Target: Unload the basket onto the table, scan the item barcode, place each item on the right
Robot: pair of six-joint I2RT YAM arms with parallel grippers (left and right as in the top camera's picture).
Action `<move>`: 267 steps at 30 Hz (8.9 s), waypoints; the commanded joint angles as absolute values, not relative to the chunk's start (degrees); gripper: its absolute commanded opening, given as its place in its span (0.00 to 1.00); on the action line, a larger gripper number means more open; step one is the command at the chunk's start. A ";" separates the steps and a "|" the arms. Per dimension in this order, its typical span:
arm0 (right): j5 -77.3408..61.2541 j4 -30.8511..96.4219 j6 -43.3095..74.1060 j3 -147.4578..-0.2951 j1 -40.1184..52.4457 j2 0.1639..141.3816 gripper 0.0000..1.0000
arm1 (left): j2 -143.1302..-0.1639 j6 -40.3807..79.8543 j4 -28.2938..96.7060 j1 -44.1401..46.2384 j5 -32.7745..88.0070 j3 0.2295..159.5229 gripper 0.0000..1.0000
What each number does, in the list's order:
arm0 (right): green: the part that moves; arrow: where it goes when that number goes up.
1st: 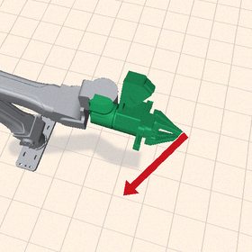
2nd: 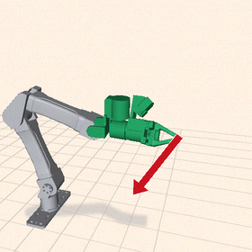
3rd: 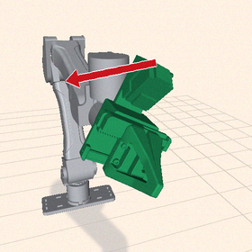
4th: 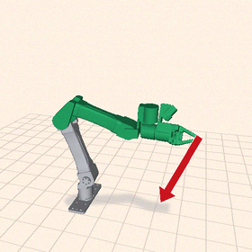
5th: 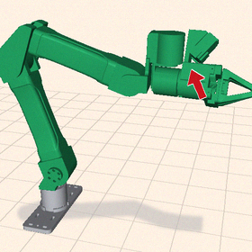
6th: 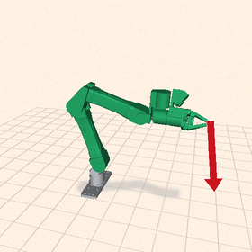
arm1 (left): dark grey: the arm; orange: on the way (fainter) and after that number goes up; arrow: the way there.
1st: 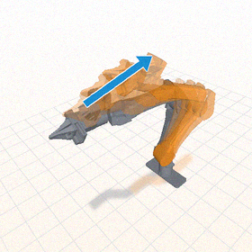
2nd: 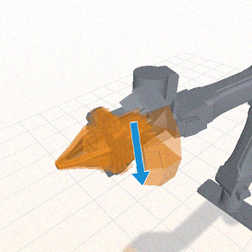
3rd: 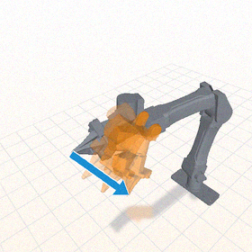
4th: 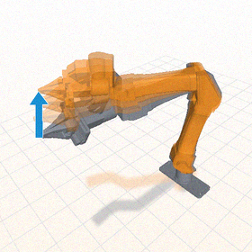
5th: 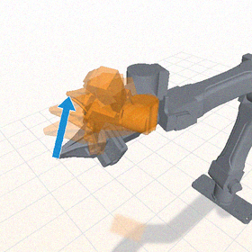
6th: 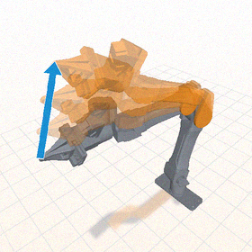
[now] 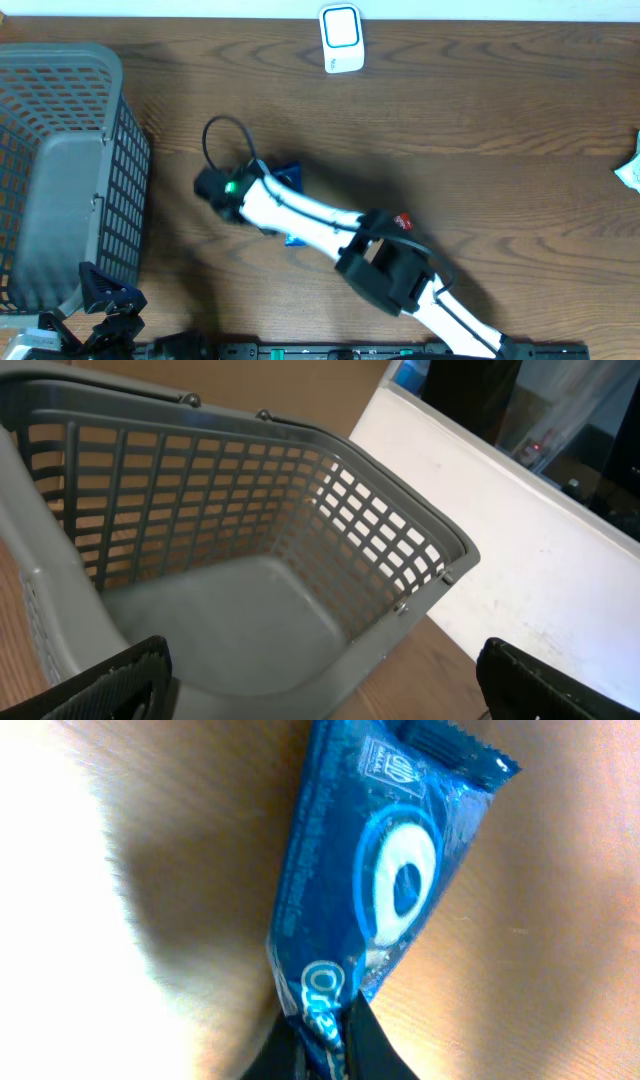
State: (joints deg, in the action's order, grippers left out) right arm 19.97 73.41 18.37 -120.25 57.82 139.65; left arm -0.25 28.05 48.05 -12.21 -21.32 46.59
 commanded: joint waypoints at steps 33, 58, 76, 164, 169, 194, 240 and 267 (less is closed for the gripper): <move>-89.47 92.60 -24.25 -108.03 26.30 136.33 0.01 | -0.21 27.07 48.01 -12.03 -21.67 46.72 0.98; -19.59 58.61 -4.75 -123.07 27.73 134.04 0.01 | -0.21 27.07 48.01 -12.03 -21.67 46.72 0.98; 3.44 8.25 -4.40 -123.07 23.88 137.32 0.01 | -0.21 27.07 48.01 -12.03 -21.67 46.72 0.98; -12.36 97.34 -13.91 -152.29 -4.58 119.17 0.99 | -0.21 27.07 48.01 -12.03 -21.67 46.72 0.98; -14.26 97.32 -14.37 -148.27 4.10 119.00 0.96 | -0.21 27.07 48.01 -12.03 -21.67 46.72 0.98; 7.60 97.36 -7.27 -121.36 44.47 117.40 0.94 | -0.21 27.05 48.01 -12.03 -21.67 46.72 0.98; 11.66 51.29 -21.23 -61.71 46.09 97.45 0.85 | -0.21 27.07 48.01 -12.03 -21.67 46.72 0.98; 6.92 32.16 -25.08 -49.82 45.30 97.47 0.01 | -0.21 27.07 48.01 -12.03 -21.67 46.72 0.98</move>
State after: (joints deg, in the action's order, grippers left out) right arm 10.15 32.32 -26.61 -50.43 45.54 97.21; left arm -0.25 28.05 48.07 -12.21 -21.32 46.59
